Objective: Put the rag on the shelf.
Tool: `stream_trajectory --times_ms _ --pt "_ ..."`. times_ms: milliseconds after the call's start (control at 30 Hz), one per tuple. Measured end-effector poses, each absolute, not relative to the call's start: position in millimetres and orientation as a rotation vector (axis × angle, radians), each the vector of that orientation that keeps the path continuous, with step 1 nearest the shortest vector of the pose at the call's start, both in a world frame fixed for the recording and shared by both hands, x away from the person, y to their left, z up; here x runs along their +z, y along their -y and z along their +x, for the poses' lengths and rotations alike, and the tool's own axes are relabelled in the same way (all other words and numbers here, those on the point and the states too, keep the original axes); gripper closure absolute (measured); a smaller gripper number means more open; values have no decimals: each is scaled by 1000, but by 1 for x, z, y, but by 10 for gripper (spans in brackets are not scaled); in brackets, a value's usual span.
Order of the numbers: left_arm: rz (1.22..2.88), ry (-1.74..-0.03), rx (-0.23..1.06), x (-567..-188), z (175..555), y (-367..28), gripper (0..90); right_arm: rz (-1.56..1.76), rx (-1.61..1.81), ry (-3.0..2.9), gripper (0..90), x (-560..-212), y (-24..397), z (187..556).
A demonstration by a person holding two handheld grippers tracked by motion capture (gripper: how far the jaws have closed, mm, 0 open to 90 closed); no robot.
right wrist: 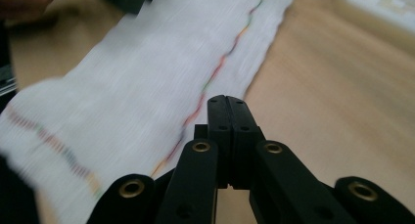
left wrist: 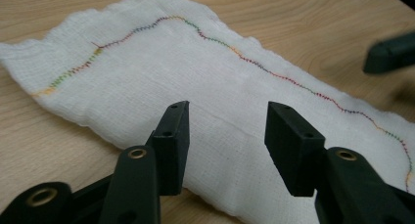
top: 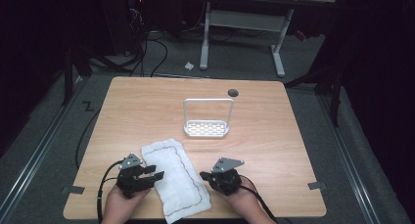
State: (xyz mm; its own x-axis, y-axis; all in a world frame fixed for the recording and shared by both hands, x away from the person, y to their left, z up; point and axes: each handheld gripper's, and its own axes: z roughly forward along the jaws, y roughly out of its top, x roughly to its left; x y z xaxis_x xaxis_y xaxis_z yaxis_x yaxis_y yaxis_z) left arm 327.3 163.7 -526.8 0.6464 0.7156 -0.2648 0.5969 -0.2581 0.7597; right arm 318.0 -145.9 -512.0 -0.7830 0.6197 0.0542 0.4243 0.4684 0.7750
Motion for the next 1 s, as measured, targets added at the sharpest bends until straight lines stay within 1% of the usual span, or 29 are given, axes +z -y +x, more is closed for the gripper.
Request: stream_trajectory --times_ms 33,100,167,233,333,467,600,667,833,867,900,1000 --pt "1974 -1025 160 -528 327 -161 547 902 1209 -2473 900 -511 142 325" --pt "1996 -1031 156 -530 327 -160 602 935 1199 -2474 900 -514 122 357" --pt "1998 -1030 147 -530 327 -161 614 939 1195 -2484 900 -515 116 362" --pt "1999 -1030 150 -529 326 -164 655 933 1180 -2506 900 -519 102 373" --pt "2002 -1032 141 -530 324 -168 658 913 1121 -2541 900 -525 82 384" --pt "2005 -1043 129 -531 324 -170 676 897 1094 -2553 900 -530 82 382" --pt "2000 -1043 95 -533 327 -167 711 887 1088 -2552 900 -530 89 373" --pt "2005 -1033 89 -533 328 -163 726 892 1100 -2553 900 -531 100 364" --pt "2041 -987 97 -533 331 -147 759 913 1121 -2538 900 -532 118 352" --pt "2036 -990 79 -534 333 -143 771 918 1117 -2529 900 -532 127 346" --pt "2032 -989 49 -534 335 -140 771 918 1117 -2529 900 -532 127 346" --pt "2048 -953 31 -534 339 -119 784 956 1112 -2517 900 -532 149 336"
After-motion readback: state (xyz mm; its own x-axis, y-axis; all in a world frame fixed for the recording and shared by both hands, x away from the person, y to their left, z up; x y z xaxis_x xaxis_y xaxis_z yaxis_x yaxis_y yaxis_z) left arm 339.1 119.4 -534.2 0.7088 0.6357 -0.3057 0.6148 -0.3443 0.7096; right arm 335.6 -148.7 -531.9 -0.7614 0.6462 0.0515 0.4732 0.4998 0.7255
